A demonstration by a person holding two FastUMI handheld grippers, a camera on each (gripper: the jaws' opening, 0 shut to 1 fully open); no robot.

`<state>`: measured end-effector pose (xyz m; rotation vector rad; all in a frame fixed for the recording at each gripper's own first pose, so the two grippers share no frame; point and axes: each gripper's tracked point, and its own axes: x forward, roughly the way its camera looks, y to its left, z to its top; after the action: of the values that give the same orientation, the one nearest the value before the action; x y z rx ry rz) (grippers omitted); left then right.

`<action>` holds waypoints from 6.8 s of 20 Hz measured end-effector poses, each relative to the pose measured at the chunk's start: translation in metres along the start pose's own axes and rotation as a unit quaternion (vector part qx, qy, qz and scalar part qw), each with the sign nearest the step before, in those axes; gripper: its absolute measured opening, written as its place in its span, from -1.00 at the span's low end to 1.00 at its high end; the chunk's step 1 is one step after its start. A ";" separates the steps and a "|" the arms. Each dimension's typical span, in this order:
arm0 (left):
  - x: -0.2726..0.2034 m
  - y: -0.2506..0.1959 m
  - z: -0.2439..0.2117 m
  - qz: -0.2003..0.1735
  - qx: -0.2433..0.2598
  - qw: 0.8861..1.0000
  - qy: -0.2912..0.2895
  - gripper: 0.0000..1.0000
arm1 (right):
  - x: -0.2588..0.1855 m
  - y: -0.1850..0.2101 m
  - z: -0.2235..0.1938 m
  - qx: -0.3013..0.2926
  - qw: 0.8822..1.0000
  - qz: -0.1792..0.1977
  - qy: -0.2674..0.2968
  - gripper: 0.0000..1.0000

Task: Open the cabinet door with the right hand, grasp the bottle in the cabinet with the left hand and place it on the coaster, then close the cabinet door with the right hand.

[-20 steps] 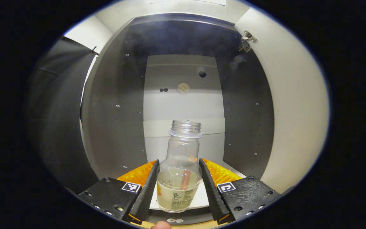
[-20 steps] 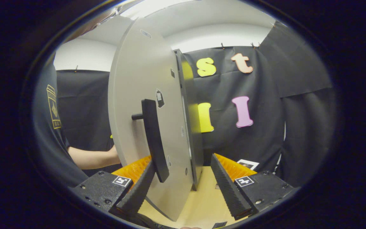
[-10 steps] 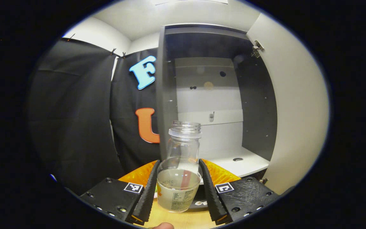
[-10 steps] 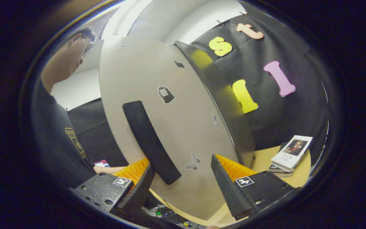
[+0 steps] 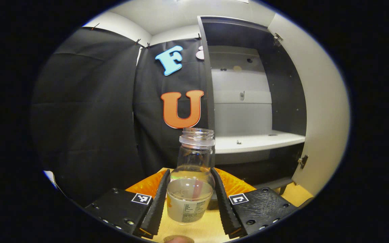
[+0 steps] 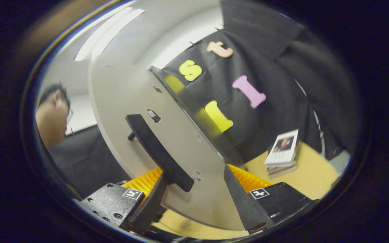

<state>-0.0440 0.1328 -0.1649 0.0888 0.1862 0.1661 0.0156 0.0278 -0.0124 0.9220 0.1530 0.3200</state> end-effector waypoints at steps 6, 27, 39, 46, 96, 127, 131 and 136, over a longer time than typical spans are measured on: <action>-0.025 0.008 -0.070 -0.037 0.053 0.997 -0.040 0.36 | -0.022 -0.076 -0.056 0.038 0.988 -0.148 0.031 0.96; -0.067 0.021 -0.176 -0.031 -0.082 0.996 -0.006 0.72 | -0.077 -0.148 -0.155 0.064 0.936 -0.292 0.188 1.00; -0.094 0.014 -0.087 -0.028 0.033 0.994 -0.103 0.89 | -0.090 -0.183 -0.132 0.080 0.924 -0.342 0.152 0.99; -0.114 -0.002 0.025 -0.047 0.063 0.985 -0.154 0.92 | -0.082 -0.169 -0.112 -0.087 0.908 -0.343 0.223 1.00; -0.144 -0.097 0.083 -0.208 -0.059 0.976 0.014 0.89 | 0.206 0.053 -0.039 -0.394 0.913 -0.029 0.099 0.93; -0.060 -0.104 0.162 -0.105 -0.025 0.993 -0.044 0.90 | 0.175 -0.016 0.000 -0.344 0.926 -0.156 -0.008 0.90; -0.063 -0.130 0.165 -0.138 -0.004 0.989 -0.051 0.90 | 0.178 -0.020 -0.014 -0.336 0.931 -0.142 0.014 0.99; -0.063 -0.134 0.165 -0.148 -0.016 0.988 -0.050 0.92 | 0.181 -0.020 -0.021 -0.352 0.926 -0.136 0.024 0.99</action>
<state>-0.0527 -0.0217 -0.0061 0.0358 0.0957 -0.1322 0.1850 0.0932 -0.0397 0.1723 0.1912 0.1179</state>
